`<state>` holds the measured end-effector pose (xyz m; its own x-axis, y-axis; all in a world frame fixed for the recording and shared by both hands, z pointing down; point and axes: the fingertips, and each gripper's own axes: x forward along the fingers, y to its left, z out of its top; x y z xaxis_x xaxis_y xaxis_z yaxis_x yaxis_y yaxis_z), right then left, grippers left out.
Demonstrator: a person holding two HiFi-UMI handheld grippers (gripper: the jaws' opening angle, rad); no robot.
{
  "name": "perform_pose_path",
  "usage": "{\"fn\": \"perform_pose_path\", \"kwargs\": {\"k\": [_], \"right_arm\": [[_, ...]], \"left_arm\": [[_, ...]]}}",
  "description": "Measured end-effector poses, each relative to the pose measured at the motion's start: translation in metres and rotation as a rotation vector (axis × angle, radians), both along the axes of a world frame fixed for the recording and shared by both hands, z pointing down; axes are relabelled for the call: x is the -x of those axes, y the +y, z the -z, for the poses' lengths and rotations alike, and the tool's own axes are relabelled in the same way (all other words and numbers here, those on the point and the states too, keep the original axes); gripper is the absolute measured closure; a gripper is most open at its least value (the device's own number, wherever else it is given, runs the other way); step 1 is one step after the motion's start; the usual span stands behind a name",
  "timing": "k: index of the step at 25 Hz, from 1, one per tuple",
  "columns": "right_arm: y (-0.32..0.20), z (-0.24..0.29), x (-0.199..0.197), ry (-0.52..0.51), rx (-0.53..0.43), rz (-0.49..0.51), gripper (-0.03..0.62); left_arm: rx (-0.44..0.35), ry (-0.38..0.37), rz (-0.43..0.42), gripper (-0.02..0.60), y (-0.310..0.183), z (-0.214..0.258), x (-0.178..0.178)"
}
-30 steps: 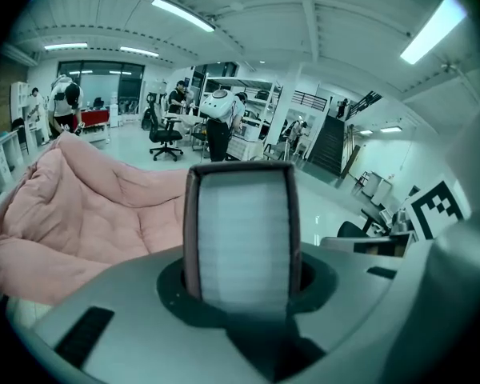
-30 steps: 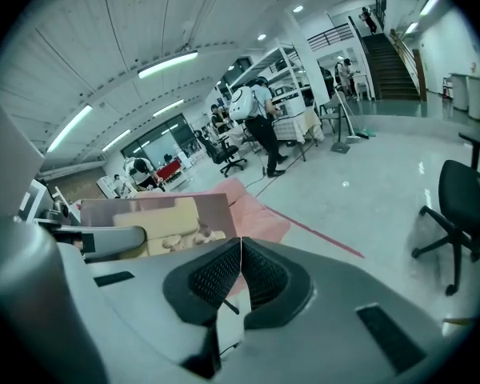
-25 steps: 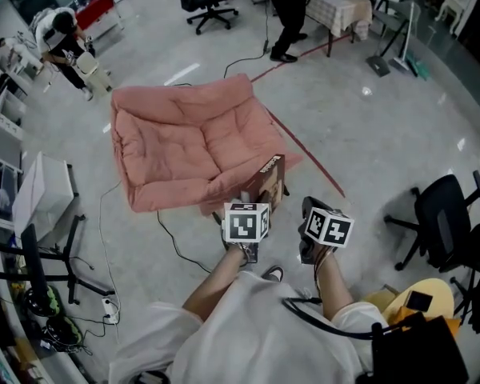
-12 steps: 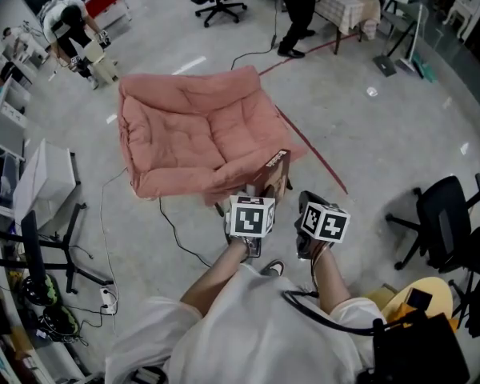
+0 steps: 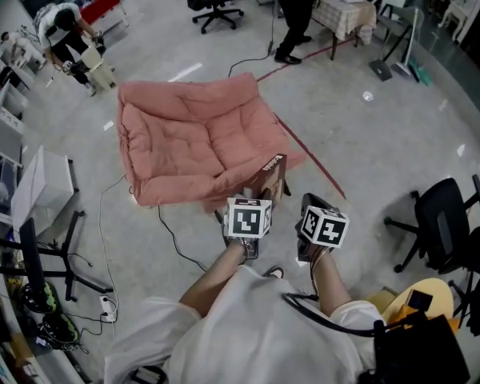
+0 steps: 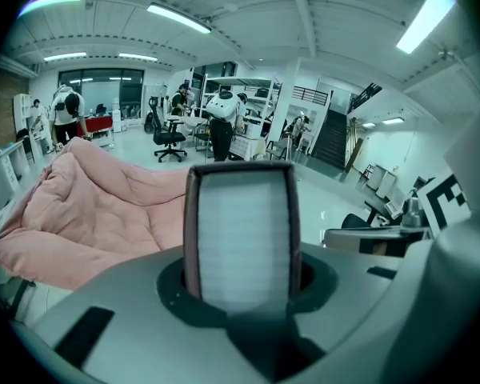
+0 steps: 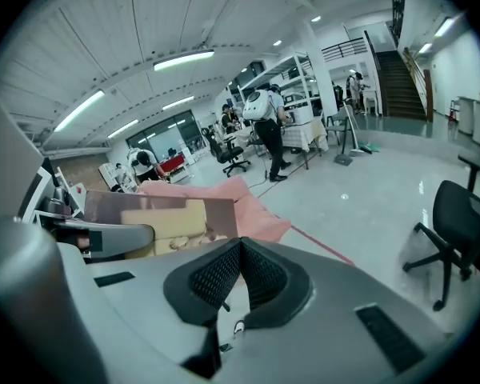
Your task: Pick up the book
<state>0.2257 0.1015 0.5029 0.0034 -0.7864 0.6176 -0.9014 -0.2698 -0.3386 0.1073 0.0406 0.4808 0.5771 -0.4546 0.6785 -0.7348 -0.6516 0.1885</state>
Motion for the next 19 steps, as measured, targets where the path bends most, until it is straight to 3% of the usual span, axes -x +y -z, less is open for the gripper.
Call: {"fn": "perform_pose_path", "kwargs": {"k": [19], "right_arm": [[-0.014,0.009,-0.007,0.042,0.004,0.0,0.565]], "left_arm": [[-0.006,0.041,0.018,0.436,-0.022,0.013,-0.005]]}}
